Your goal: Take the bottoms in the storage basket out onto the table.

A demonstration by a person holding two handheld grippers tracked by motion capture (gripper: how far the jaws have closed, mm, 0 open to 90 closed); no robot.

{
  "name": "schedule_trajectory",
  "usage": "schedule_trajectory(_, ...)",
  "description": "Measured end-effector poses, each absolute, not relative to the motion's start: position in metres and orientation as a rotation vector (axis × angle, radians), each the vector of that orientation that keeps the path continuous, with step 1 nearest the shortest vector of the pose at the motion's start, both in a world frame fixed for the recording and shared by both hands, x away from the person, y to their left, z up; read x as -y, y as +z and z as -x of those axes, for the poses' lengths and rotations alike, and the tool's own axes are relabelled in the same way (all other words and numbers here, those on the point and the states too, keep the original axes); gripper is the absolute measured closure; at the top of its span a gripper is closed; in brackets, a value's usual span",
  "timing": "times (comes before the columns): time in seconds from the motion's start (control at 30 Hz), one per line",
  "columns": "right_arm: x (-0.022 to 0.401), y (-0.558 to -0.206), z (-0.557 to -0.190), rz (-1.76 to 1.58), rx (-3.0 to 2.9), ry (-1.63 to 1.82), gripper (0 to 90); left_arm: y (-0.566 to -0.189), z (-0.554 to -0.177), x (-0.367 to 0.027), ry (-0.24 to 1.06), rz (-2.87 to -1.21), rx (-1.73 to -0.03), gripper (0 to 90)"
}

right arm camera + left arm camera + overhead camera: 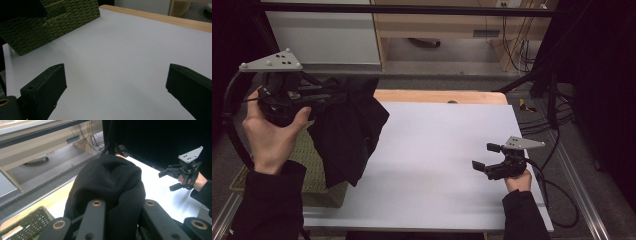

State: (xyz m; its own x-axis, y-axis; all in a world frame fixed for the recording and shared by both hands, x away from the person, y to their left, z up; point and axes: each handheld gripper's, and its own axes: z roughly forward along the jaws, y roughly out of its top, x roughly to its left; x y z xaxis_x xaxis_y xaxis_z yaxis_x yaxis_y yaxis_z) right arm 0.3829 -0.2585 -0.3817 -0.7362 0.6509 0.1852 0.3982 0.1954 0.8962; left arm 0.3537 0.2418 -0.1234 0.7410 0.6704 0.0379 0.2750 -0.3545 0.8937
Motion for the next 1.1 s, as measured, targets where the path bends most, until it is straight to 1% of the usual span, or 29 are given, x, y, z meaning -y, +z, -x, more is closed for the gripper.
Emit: schedule_trajectory(1.1,0.26,-0.381,-0.383,-1.002,-2.235,1.568,3.6,-0.12,-0.365,-0.181,0.423,-1.969,-0.604,80.2)
